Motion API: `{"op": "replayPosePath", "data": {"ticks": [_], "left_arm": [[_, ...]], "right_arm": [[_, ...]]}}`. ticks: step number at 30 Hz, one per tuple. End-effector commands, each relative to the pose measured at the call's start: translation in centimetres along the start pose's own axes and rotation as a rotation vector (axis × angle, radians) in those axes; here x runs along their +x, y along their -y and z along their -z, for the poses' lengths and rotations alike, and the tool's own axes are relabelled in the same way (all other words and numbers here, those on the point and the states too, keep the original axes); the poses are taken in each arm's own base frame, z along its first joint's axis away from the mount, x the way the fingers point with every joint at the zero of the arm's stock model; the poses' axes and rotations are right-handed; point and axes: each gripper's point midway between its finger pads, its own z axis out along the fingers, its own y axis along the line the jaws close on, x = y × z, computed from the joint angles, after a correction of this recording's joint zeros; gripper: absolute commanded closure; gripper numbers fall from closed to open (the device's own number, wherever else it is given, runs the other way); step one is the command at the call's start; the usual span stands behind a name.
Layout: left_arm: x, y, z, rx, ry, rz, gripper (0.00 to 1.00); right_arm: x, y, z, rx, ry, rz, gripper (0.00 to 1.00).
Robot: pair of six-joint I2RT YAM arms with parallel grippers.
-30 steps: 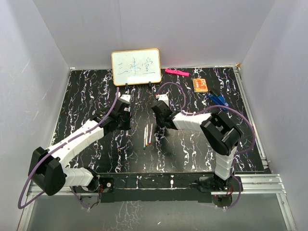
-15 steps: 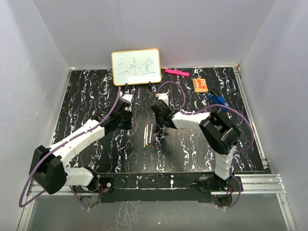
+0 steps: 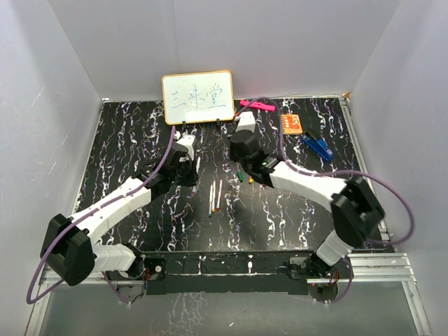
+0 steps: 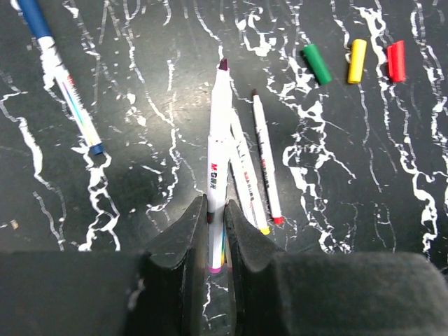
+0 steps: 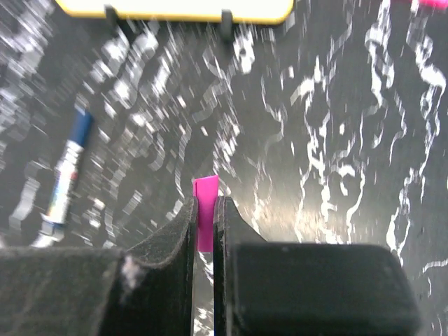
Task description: Insert the pens into the pen caps
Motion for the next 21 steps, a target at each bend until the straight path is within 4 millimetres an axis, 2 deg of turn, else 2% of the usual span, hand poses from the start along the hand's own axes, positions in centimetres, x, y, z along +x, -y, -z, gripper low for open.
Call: {"op": "replayPosePath", "data": {"ticks": [1,4,9,13,21], "left_arm": [[-1.7,2.7,0.4,0.165,0.104,0.000,1.00],[-2.0,4.8,0.6,0.280,0.121,0.008,1.00],[-3.0,8.4,1.9,0.497,0.196,0.043,1.00],[-3.0,9.9,1.9,0.561,0.192,0.035,1.00],[-4.1,12.4,3.0,0.699,0.228,0.054,1.00]], "right_arm": [[-8.6,0.5,3.9,-0.068,0.316,-0.128,1.00],[-10.6,0.9,6.2,-0.155,0.427,-0.206,1.00],[-11.8,1.0,9.8,-0.322,0.584,-0.312,1.00],[-12.6,1.1,12.9,-0.428,0.736,-0.367,1.00],[-13.0,0.1,14.3,-0.539,0.802,-0.425,1.00]]}}
